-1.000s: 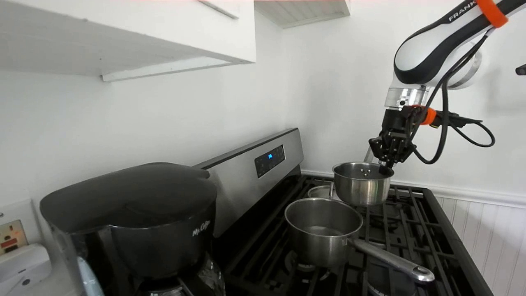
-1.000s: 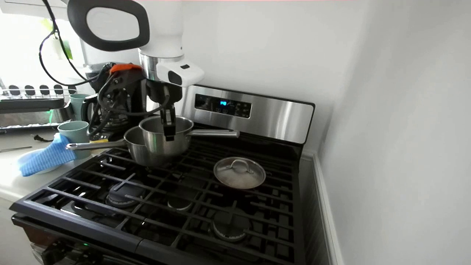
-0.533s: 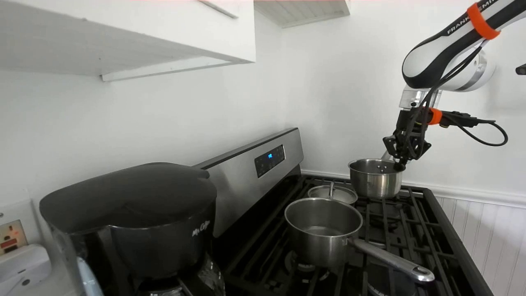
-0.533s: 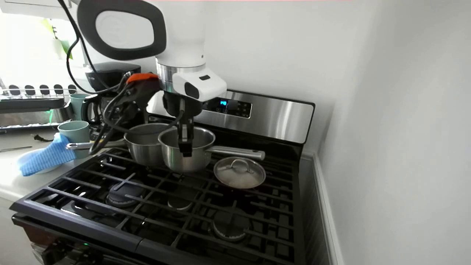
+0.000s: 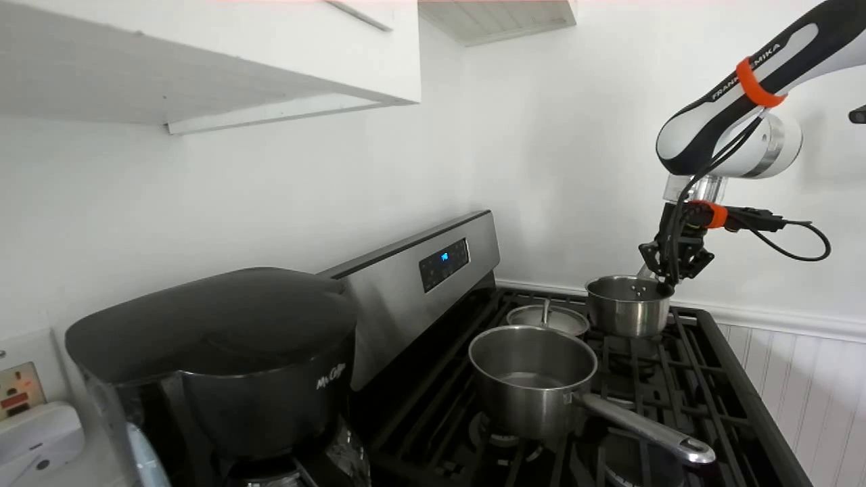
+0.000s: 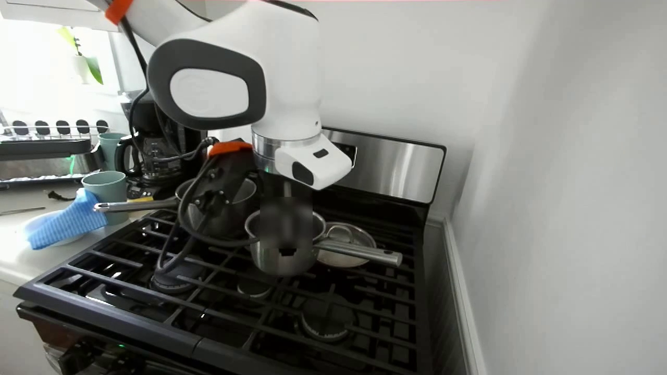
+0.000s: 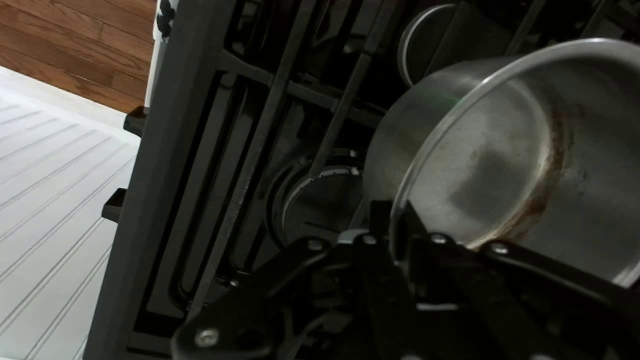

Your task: Remove the small pot from the other pot, put it on the bottom right stove plate and then put the lid on the pot on the right

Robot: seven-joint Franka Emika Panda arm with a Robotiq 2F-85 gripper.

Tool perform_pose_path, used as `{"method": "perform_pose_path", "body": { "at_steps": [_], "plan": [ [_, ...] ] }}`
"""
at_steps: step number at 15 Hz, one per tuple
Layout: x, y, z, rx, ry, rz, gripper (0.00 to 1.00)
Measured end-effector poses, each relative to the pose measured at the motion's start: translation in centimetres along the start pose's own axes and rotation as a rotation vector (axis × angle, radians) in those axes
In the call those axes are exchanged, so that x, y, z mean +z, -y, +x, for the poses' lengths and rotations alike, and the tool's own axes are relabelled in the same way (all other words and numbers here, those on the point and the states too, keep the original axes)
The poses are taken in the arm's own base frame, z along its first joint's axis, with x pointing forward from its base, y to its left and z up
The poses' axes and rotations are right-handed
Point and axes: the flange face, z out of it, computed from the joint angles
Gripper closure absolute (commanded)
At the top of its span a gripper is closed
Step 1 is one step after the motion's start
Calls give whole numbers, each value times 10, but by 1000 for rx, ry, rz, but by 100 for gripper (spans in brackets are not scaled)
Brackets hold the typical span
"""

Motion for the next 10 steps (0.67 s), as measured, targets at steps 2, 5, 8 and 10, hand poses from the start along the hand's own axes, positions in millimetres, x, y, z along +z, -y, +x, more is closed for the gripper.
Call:
{"method": "perform_pose_path", "body": {
  "at_steps": [2,5,8,10],
  "plan": [
    [8,-7,7,-9,5,21,98],
    [20,-19,16,-35,14,32,98],
    [23,-30,26,-26,4,22,98],
    [23,-36,33,-6,-20,17,98]
  ]
}}
